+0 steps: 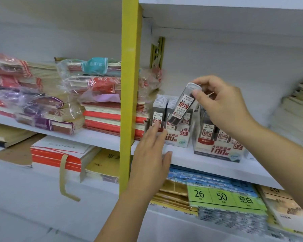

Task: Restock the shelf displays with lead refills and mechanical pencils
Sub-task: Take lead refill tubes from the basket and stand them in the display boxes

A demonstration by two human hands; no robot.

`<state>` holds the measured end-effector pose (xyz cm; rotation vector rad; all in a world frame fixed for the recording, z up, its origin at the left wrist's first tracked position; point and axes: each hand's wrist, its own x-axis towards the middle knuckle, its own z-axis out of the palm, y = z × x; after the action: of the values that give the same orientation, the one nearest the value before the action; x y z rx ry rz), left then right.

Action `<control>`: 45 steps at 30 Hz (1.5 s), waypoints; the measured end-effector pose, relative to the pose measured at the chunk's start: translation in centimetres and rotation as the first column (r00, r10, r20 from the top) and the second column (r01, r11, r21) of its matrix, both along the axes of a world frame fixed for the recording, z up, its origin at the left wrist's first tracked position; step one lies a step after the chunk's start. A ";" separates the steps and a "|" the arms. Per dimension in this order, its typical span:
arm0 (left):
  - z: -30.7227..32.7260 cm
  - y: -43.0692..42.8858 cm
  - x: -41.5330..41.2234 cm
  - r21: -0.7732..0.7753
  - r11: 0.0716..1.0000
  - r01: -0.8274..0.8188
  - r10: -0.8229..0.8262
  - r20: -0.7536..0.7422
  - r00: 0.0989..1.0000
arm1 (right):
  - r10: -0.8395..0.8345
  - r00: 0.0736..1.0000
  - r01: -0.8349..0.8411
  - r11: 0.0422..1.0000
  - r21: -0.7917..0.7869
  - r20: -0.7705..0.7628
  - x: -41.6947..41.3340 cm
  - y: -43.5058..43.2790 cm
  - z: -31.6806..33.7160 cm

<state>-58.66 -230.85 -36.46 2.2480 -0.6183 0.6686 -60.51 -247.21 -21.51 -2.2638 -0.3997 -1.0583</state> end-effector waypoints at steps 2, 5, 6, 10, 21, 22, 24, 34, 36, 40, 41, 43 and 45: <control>-0.3 0.2 0.1 0.000 1.000 0.010 -0.010 0.012 1.000 | 0.007 0.999 -0.007 1.000 0.006 0.044 0.4 0.5 0.1; -0.4 0.4 0.3 -0.008 1.000 0.028 -0.028 0.013 1.000 | -0.073 0.997 0.077 0.987 -0.138 0.033 1.2 1.0 0.4; -0.5 0.4 0.4 -0.009 0.999 0.034 -0.034 0.013 0.999 | -0.099 0.995 0.095 0.976 -0.194 -0.008 1.5 1.2 0.3; -0.6 0.5 0.6 -0.006 0.999 0.041 -0.041 0.017 0.999 | -0.195 0.976 0.145 0.915 -0.377 -0.097 2.5 1.8 -0.8; -2.5 0.3 -3.4 -0.074 0.997 0.033 -0.018 0.196 0.981 | 0.004 0.961 0.100 0.928 -0.360 0.276 -4.3 0.9 -5.6; -3.4 0.3 -4.4 -0.045 0.998 0.050 -0.040 0.196 0.980 | 0.062 0.965 0.014 0.958 -0.285 0.254 -6.0 0.6 -7.7; -6.3 0.3 -6.2 0.083 0.987 0.139 -0.144 0.061 0.988 | 0.104 0.992 -0.096 0.988 -0.120 0.064 -9.1 -0.5 -12.8; -30.0 1.5 -13.7 0.202 0.881 0.428 -0.034 -0.875 0.482 | 0.031 0.223 0.247 0.965 0.088 -0.974 -19.2 -8.2 -46.3; -33.3 2.1 -14.3 0.236 0.887 0.397 0.037 -0.893 0.448 | 0.056 0.061 0.214 0.974 0.068 -0.997 -20.4 -8.1 -50.1; -37.4 3.3 -13.9 0.314 0.867 0.388 0.110 -0.878 0.465 | -0.052 -0.085 0.001 0.999 -0.053 -0.995 -20.6 -8.1 -55.0; -38.0 3.4 -13.7 0.331 0.854 0.401 0.122 -0.877 0.464 | -0.087 -0.099 -0.069 0.994 -0.080 -0.991 -20.3 -8.1 -55.6; -39.1 3.0 -13.3 0.361 0.821 0.442 0.130 -0.873 0.471 | -0.159 -0.101 -0.200 0.970 -0.136 -0.982 -19.7 -8.3 -56.4; -40.0 2.5 -13.0 0.383 0.790 0.479 0.135 -0.870 0.473 | -0.199 -0.078 -0.289 0.942 -0.169 -0.977 -19.3 -8.5 -57.1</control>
<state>-71.63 -228.33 -76.48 2.5875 -0.5348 -0.9669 -79.85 -255.76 -78.63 -2.5405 0.0737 1.1252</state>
